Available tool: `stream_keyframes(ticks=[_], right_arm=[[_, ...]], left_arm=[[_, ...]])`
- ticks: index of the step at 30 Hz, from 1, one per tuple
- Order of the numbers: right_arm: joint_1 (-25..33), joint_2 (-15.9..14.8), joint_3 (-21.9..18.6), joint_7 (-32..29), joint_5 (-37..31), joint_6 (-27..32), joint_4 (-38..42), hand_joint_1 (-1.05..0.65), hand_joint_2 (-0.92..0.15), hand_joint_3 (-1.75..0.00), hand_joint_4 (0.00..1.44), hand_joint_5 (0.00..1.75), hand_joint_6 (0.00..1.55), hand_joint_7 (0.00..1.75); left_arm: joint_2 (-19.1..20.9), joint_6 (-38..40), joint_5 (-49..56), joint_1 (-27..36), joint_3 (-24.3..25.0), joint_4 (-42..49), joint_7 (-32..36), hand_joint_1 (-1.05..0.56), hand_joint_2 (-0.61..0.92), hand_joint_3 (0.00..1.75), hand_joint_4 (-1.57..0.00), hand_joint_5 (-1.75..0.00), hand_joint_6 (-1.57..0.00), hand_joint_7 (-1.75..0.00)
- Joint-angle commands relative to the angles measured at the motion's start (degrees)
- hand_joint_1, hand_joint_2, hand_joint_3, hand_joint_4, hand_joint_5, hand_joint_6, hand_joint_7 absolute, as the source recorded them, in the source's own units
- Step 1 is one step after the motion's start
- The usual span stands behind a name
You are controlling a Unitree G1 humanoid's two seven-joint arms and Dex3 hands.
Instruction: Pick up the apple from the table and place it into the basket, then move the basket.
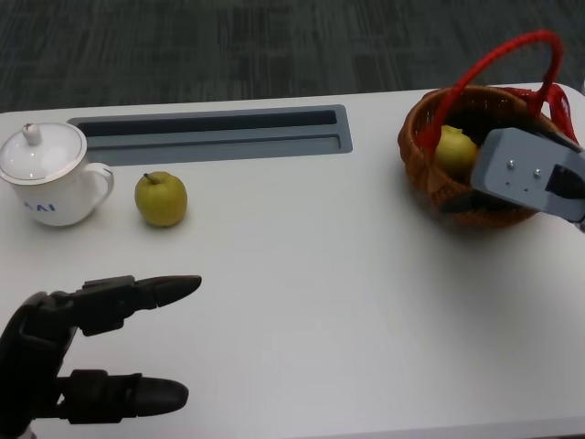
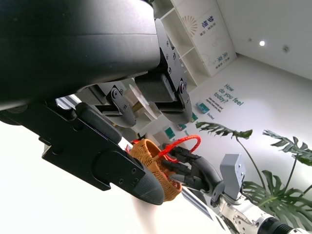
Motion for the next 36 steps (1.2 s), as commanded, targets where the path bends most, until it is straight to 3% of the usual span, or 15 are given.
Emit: stream_keyframes(ticks=[1, 8, 13, 24, 31, 36], right_arm=[[1.0, -2.8, -2.5, 1.5, 3.2, -2.7, -1.3, -0.97, -0.82, 0.0, 0.36, 0.04, 0.32, 0.03], [4.4, -5.4, -5.1, 1.4, 6.3, -9.1, -3.0, -1.01, -0.84, -0.01, 0.45, 0.03, 0.39, 0.02], [7.9, -6.0, -7.0, 1.4, 8.3, -13.0, -4.0, -0.87, -0.79, 0.0, 0.49, 0.02, 0.42, 0.01], [20.5, -6.3, -11.2, -0.2, 13.9, -28.0, -9.8, -0.71, -0.8, 0.0, 0.53, 0.01, 0.46, 0.01], [29.2, -0.5, -12.5, 4.8, 23.1, -36.9, -18.4, -0.52, -0.77, 0.0, 0.69, 0.04, 0.63, 0.04], [33.6, 2.9, -11.5, 8.4, 26.8, -37.9, -25.6, -0.51, -0.77, -0.01, 0.72, 0.02, 0.66, 0.02]], left_arm=[[0.7, 0.0, 0.2, -0.6, 0.1, 0.4, 0.3, -0.67, 0.72, 0.0, -0.88, 0.0, -0.83, 0.0], [0.6, -0.1, 0.4, -1.1, 0.2, 0.5, 0.4, -0.67, 0.72, 0.0, -0.89, -0.01, -0.84, 0.0], [0.9, 0.0, 0.0, -1.6, 0.0, 0.5, 0.1, -0.67, 0.73, 0.0, -0.89, 0.0, -0.82, 0.0], [1.2, -0.5, -0.7, -2.9, -0.3, 2.3, -0.3, -0.64, 0.72, 0.0, -0.88, 0.0, -0.81, 0.0], [1.3, -0.6, -0.7, -4.4, -0.5, 3.9, -0.5, -0.64, 0.72, 0.0, -0.88, 0.0, -0.82, 0.0], [1.4, -0.8, -0.3, -5.3, -0.6, 4.9, -0.4, -0.65, 0.72, 0.0, -0.89, 0.0, -0.82, 0.0]])
